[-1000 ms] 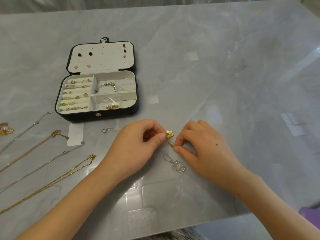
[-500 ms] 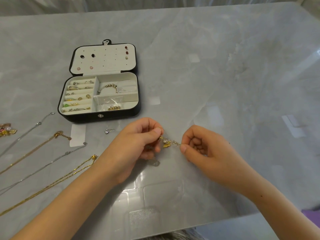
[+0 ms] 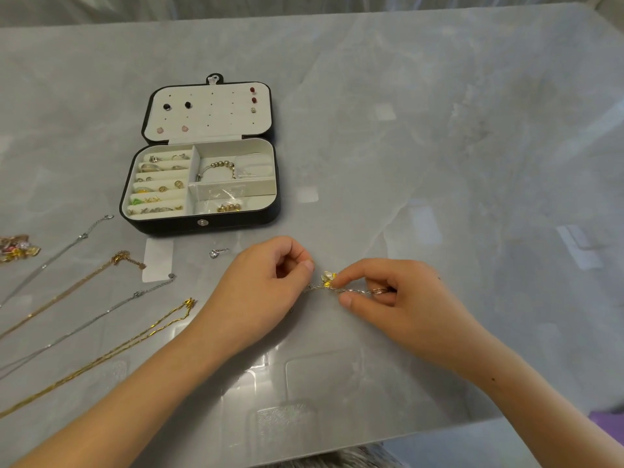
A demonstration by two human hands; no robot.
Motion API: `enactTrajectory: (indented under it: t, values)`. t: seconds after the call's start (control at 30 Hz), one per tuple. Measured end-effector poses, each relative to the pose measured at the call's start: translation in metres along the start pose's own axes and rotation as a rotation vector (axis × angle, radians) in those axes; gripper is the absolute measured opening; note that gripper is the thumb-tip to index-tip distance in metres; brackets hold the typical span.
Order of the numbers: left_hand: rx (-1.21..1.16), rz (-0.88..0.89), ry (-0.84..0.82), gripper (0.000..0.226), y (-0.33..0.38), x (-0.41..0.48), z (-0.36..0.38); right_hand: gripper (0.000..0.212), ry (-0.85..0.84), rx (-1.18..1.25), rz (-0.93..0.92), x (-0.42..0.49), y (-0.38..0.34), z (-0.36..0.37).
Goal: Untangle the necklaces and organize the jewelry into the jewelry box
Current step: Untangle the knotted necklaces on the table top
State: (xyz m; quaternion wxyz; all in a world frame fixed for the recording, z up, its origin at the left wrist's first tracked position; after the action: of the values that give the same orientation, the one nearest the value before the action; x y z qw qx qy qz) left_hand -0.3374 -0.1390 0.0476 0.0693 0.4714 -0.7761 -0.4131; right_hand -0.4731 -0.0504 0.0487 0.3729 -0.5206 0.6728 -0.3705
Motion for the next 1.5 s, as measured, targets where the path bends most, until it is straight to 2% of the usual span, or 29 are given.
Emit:
enactTrajectory:
  t: [0.1, 0.27, 0.4, 0.57, 0.77, 0.93, 1.13, 1.33, 1.5]
  values:
    - [-0.008, 0.017, -0.009, 0.009, -0.002, 0.001, 0.002, 0.009, 0.009, 0.004, 0.028, 0.001, 0.0, 0.001]
    - [0.026, 0.18, -0.015, 0.006, 0.005, -0.004, 0.002, 0.012, -0.015, 0.097, 0.1, 0.004, 0.005, 0.003]
    - [0.122, 0.236, 0.01, 0.024, 0.004, -0.005, 0.004, 0.017, -0.019, 0.11, 0.122, 0.007, 0.006, 0.002]
    - [0.123, 0.211, -0.006, 0.019, 0.002, -0.002, 0.007, 0.02, -0.041, 0.082, 0.12, 0.01, 0.006, 0.003]
    - [0.11, 0.162, -0.043, 0.013, -0.002, -0.001, 0.009, 0.018, 0.016, 0.004, 0.12, 0.008, 0.003, 0.004]
    - [0.084, 0.141, -0.08, 0.018, -0.003, 0.0, 0.008, 0.014, 0.039, -0.097, 0.131, 0.005, -0.001, 0.005]
    - [0.023, 0.109, -0.109, 0.01, -0.003, 0.0, 0.009, 0.016, 0.066, -0.081, 0.156, 0.005, -0.002, 0.004]
    - [-0.078, 0.098, -0.115, 0.009, -0.004, 0.001, 0.009, 0.028, 0.184, -0.014, 0.127, 0.002, -0.006, 0.003]
    - [-0.109, 0.105, -0.059, 0.008, -0.001, -0.005, 0.008, 0.02, 0.359, -0.033, 0.101, -0.003, -0.013, 0.003]
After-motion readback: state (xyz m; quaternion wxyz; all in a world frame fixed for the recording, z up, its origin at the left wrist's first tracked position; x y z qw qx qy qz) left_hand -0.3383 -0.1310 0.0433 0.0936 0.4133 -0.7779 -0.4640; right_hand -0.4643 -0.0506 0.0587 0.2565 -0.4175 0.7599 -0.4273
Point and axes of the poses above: each hand's wrist, its own x-axis towards the middle knuckle, its own z-axis out of the palm, y = z × x, the point moved 5 cm from there along x, towards the middle knuckle, and after that the axes turned 11 degrees about x, right-handed, at the moved point
